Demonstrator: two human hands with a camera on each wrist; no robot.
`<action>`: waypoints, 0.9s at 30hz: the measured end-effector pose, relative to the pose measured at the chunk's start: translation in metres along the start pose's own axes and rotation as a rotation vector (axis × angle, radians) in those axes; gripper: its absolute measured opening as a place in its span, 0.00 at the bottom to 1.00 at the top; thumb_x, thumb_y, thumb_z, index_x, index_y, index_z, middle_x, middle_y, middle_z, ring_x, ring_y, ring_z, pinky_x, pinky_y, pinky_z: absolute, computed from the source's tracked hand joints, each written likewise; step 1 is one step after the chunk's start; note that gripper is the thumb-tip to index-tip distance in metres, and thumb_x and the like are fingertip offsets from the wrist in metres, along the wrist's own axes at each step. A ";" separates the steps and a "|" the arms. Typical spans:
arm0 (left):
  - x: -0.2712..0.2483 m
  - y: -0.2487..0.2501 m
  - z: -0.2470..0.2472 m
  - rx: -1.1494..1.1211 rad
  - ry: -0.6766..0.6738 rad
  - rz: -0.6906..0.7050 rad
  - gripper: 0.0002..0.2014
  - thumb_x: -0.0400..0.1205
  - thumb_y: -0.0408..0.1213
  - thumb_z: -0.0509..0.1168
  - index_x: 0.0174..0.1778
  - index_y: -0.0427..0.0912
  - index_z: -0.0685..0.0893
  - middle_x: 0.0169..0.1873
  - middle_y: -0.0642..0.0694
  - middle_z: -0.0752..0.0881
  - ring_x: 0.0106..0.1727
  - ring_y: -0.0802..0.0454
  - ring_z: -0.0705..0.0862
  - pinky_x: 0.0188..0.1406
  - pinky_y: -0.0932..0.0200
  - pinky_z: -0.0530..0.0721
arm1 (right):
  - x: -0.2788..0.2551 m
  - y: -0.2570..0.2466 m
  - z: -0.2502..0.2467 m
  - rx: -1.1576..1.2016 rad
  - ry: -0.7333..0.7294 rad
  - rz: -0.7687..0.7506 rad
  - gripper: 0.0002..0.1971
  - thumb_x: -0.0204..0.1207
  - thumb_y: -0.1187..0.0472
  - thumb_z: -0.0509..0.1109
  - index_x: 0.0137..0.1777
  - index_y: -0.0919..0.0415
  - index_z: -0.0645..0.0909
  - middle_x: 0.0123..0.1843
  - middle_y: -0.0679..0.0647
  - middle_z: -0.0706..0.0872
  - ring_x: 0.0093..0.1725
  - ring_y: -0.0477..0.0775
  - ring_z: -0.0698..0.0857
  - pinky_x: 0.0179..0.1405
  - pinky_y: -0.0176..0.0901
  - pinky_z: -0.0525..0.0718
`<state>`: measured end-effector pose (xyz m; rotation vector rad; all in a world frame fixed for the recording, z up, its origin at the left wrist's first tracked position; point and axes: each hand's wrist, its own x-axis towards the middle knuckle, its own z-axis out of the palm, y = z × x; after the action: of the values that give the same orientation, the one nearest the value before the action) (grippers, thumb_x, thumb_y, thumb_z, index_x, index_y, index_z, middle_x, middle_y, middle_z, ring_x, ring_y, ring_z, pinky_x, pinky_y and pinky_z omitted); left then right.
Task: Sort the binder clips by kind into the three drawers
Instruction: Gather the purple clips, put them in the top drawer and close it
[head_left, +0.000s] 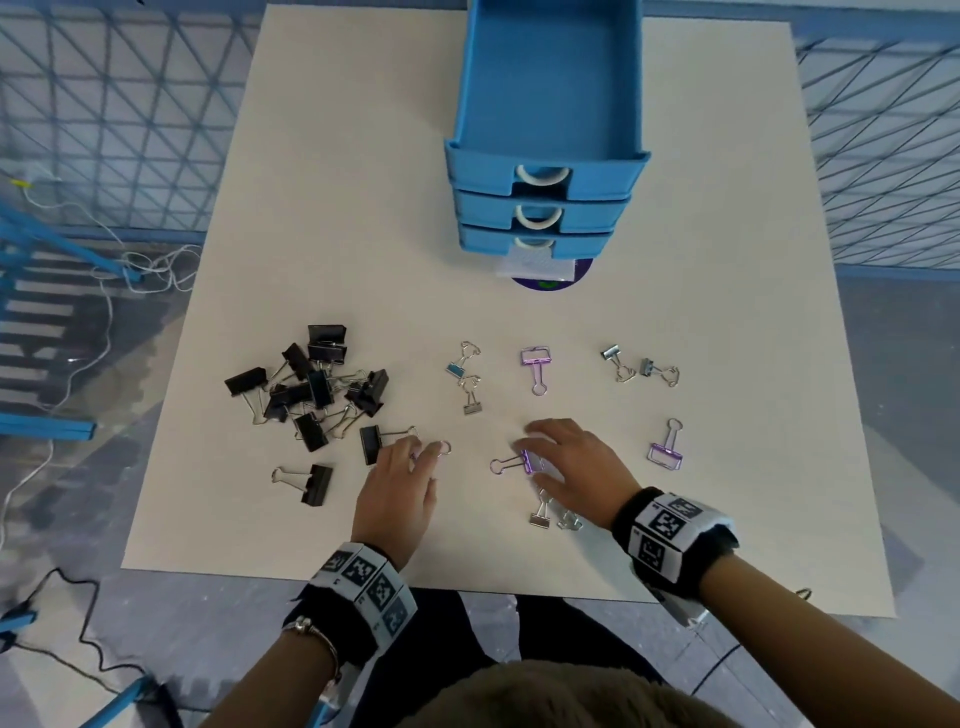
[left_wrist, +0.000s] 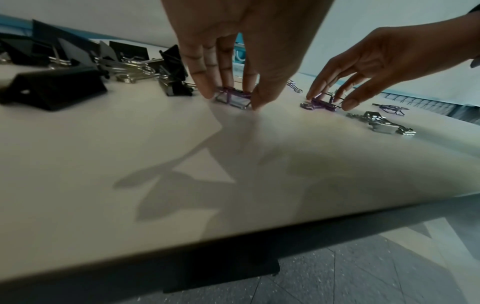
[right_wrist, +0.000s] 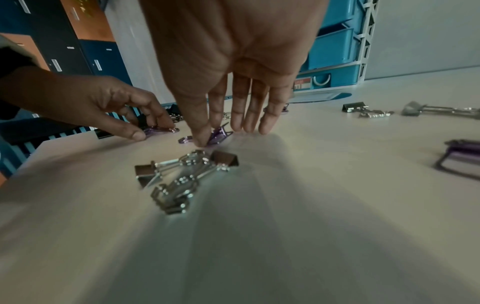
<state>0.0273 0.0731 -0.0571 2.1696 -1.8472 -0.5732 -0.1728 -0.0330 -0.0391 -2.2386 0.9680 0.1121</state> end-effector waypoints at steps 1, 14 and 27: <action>-0.001 0.002 0.002 0.008 0.005 0.000 0.25 0.64 0.23 0.74 0.56 0.43 0.79 0.44 0.39 0.84 0.45 0.43 0.80 0.26 0.53 0.85 | 0.000 0.001 0.001 -0.004 0.015 -0.011 0.19 0.69 0.69 0.70 0.61 0.61 0.80 0.65 0.61 0.82 0.65 0.63 0.79 0.56 0.52 0.80; 0.049 0.061 -0.008 -0.119 -0.025 0.015 0.18 0.74 0.32 0.64 0.61 0.45 0.75 0.45 0.38 0.83 0.50 0.37 0.77 0.45 0.45 0.84 | -0.028 0.028 -0.010 0.063 0.381 0.171 0.20 0.71 0.62 0.68 0.63 0.63 0.77 0.46 0.66 0.80 0.34 0.65 0.83 0.34 0.47 0.81; 0.129 0.106 0.012 0.087 -0.152 0.010 0.23 0.79 0.29 0.59 0.71 0.43 0.68 0.70 0.35 0.68 0.61 0.36 0.74 0.41 0.45 0.82 | -0.072 0.072 -0.005 0.026 0.503 0.582 0.17 0.71 0.63 0.71 0.60 0.61 0.79 0.49 0.69 0.78 0.46 0.70 0.80 0.36 0.55 0.82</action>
<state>-0.0558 -0.0714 -0.0418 2.2257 -1.9942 -0.6857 -0.2735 -0.0269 -0.0519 -1.9274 1.8597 -0.2174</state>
